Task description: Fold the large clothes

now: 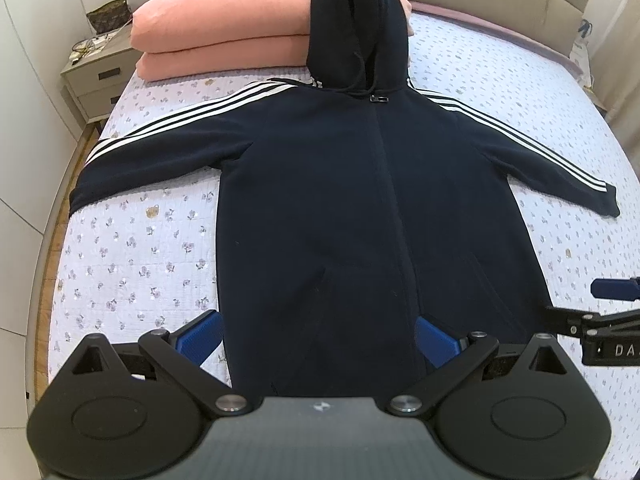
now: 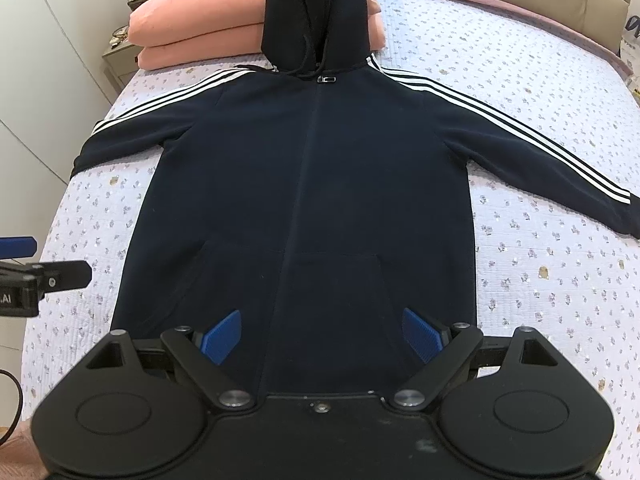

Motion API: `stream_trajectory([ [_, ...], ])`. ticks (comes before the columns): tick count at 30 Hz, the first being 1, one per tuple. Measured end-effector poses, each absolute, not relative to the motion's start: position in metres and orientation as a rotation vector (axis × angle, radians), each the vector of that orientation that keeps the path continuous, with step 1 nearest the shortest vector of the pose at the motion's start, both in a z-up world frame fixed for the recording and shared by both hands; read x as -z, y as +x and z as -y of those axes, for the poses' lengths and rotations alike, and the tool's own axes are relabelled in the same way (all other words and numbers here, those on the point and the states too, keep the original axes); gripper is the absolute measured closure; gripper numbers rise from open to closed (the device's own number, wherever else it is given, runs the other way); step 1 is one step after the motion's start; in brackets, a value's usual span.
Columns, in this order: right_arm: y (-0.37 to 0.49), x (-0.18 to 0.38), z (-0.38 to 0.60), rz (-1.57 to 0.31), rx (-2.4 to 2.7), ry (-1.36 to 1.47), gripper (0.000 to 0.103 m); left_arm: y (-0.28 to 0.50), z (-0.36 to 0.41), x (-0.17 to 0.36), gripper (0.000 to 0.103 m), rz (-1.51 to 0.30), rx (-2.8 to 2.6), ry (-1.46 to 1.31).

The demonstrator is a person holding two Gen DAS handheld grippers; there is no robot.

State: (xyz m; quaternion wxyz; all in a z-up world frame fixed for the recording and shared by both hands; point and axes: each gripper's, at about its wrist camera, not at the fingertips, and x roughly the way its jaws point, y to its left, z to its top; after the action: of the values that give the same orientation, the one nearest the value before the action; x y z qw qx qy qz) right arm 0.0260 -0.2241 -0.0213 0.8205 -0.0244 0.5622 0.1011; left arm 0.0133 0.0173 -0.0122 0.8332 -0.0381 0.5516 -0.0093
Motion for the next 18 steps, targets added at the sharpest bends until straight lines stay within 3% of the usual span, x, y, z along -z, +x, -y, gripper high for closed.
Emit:
stream_trajectory([
  [6,0.041,0.022,0.22,-1.181,-0.224,-0.033,0.0,0.027,-0.023,0.023,0.0,-1.188,0.023,-0.105],
  [12,0.098,0.047,0.186,-1.162,-0.272,-0.12,0.0,0.067,-0.07,0.055,0.0,-1.191,-0.004,-0.343],
  [18,0.167,0.08,0.141,-1.141,-0.386,-0.016,0.0,0.1,-0.137,0.101,0.0,-1.061,-0.092,-0.517],
])
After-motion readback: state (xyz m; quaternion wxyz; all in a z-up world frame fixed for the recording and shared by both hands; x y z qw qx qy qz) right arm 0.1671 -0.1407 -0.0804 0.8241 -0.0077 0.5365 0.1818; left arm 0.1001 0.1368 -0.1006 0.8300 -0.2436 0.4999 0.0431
